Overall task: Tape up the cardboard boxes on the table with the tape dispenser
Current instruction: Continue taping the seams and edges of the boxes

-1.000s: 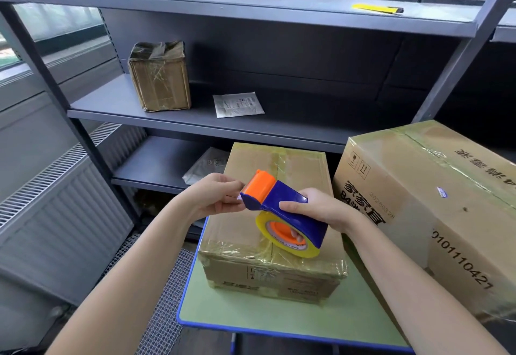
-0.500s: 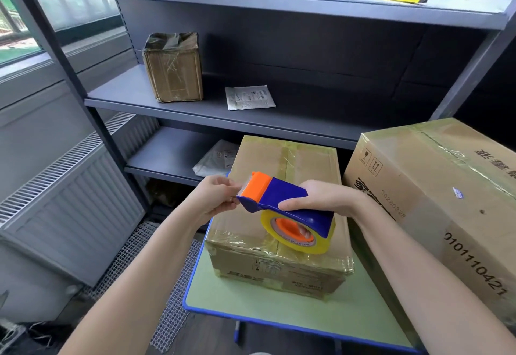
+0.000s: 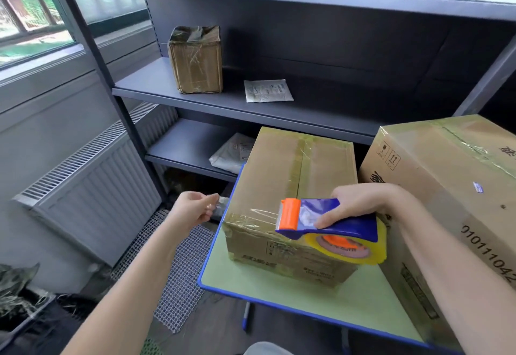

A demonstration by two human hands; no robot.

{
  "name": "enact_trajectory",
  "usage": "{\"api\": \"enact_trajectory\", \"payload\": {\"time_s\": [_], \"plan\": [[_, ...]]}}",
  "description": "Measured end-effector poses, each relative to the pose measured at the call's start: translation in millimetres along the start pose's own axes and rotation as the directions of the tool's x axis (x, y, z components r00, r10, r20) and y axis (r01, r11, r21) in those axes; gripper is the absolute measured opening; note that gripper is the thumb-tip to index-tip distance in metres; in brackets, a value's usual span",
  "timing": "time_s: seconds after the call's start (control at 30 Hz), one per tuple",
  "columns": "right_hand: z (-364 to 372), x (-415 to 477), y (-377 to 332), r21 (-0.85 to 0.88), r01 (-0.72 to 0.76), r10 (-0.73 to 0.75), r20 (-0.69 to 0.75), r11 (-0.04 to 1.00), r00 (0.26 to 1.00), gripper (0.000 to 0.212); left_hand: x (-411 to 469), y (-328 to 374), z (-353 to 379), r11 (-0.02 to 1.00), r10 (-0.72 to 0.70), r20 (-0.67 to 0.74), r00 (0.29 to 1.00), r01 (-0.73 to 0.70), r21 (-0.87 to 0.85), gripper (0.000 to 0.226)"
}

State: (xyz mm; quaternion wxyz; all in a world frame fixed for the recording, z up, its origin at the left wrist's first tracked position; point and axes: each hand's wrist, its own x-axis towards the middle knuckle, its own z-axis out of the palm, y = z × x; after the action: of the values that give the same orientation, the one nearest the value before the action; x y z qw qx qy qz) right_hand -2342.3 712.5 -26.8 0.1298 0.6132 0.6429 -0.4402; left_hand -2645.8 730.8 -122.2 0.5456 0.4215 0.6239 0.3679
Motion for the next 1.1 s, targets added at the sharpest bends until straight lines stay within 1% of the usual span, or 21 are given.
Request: {"api": "enact_trajectory", "payload": {"time_s": [0.07, 0.17, 0.23, 0.33, 0.4, 0.53, 0.6, 0.73, 0.93, 1.0, 1.1], "plan": [[2, -2, -3, -0.032, -0.025, 0.025, 0.021, 0.999, 0.999, 0.042, 0, -18, 0, 0.999, 0.025, -0.012, 1.000, -0.025, 0.025, 0.029], [8, -1, -9, -0.054, -0.027, 0.030, 0.042, 0.998, 0.999, 0.046, 6, -36, -1, 0.992, 0.080, -0.090, 0.993, -0.071, 0.100, 0.029], [11, 2, -14, -0.105, -0.042, 0.047, 0.041, 0.994, 0.998, 0.054, 9, -43, 1, 0.987, 0.092, -0.120, 0.988, -0.075, 0.139, 0.028], [12, 5, -18, -0.127, -0.058, 0.064, 0.041, 0.990, 0.997, 0.065, 11, -50, 3, 0.989, 0.077, -0.142, 0.987, -0.057, 0.138, 0.028], [11, 5, -19, -0.117, -0.068, 0.074, 0.049, 0.991, 0.996, 0.063, 13, -54, 6, 0.991, 0.079, -0.143, 0.987, -0.063, 0.116, 0.028], [10, 7, -18, -0.075, -0.073, 0.079, 0.078, 0.995, 0.994, 0.044, 17, -59, 9, 0.989, 0.093, -0.152, 0.984, -0.073, 0.131, 0.029], [9, 6, -18, -0.062, -0.076, 0.082, 0.087, 0.995, 0.993, 0.040, 18, -60, 9, 0.990, 0.084, -0.161, 0.983, -0.065, 0.125, 0.028], [9, 8, -15, -0.019, -0.082, 0.084, 0.111, 0.996, 0.990, 0.039, 19, -65, 10, 0.995, 0.059, -0.149, 0.987, -0.047, 0.085, 0.030], [5, 14, -9, 0.034, -0.088, 0.082, 0.162, 0.996, 0.983, 0.034, 20, -71, 16, 0.997, -0.063, -0.025, 0.998, 0.062, -0.048, 0.028], [2, 14, -9, 0.055, -0.086, 0.075, 0.188, 0.995, 0.979, 0.040, 20, -70, 16, 0.996, -0.084, -0.012, 0.996, 0.084, -0.044, 0.028], [0, 15, -7, 0.080, -0.080, 0.062, 0.214, 0.994, 0.975, 0.045, 21, -69, 15, 0.992, -0.115, -0.034, 0.993, 0.116, 0.045, 0.034]]}}
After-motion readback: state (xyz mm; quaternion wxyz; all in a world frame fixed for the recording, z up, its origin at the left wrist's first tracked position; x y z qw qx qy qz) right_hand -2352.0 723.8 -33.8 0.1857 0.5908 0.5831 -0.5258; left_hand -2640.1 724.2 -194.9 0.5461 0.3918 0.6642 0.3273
